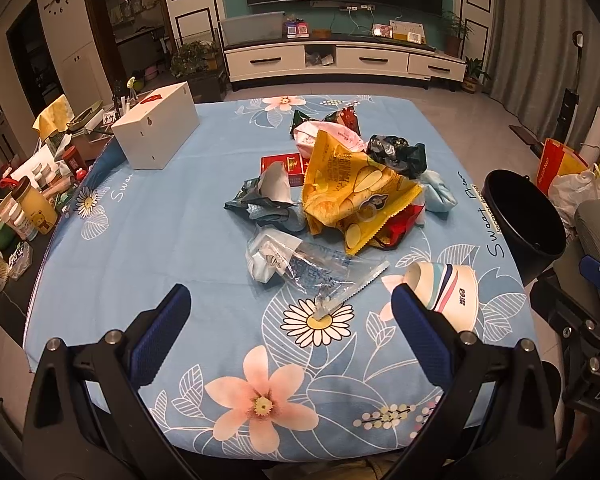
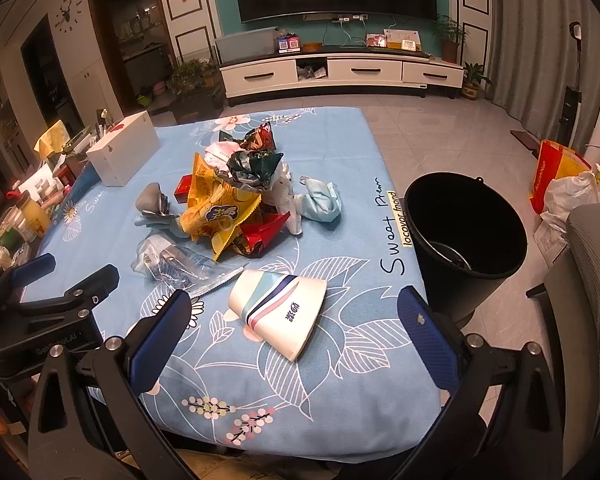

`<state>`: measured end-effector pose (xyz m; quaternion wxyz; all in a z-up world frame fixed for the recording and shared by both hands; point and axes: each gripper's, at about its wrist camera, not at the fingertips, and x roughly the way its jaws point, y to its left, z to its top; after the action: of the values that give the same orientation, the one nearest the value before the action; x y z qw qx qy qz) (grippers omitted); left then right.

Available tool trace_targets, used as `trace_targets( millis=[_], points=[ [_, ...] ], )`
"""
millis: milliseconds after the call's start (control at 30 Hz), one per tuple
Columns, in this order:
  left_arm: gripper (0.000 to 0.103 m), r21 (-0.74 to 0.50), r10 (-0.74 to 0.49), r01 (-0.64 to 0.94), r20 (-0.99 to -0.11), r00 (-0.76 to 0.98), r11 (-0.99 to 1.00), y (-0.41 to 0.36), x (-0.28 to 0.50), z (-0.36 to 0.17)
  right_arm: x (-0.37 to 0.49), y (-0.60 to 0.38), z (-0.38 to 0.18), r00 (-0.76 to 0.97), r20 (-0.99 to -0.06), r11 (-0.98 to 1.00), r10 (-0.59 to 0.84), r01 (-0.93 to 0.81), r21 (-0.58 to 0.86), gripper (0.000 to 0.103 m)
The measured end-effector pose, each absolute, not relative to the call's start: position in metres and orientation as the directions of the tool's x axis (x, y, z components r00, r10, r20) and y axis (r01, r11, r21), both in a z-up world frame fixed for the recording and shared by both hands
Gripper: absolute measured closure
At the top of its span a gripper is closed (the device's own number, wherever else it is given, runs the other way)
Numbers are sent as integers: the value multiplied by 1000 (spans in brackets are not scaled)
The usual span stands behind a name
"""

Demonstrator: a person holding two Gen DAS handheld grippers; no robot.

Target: Collect trash

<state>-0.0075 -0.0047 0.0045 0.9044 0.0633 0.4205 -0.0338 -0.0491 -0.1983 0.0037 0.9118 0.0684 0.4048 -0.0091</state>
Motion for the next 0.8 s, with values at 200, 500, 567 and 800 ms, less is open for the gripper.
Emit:
trace_targets(
  millis=[200, 500, 567, 800],
  points=[
    [3, 84, -10, 115, -765, 643, 990, -5, -7, 4, -49, -199, 3, 672, -740, 990, 40, 72, 118, 3],
    [3, 81, -12, 116, -767, 641, 990, -5, -8, 1, -49, -198, 3, 671, -740, 990, 39, 73, 119, 3],
    [3, 82, -11, 115, -768, 641, 990, -5, -7, 1, -49, -198, 3, 671, -740, 990, 40, 73, 119, 3],
    [3, 80, -13, 116, -768, 640, 990, -5, -8, 1, -49, -198, 3, 670, -741, 990, 40, 73, 119, 3]
  ],
)
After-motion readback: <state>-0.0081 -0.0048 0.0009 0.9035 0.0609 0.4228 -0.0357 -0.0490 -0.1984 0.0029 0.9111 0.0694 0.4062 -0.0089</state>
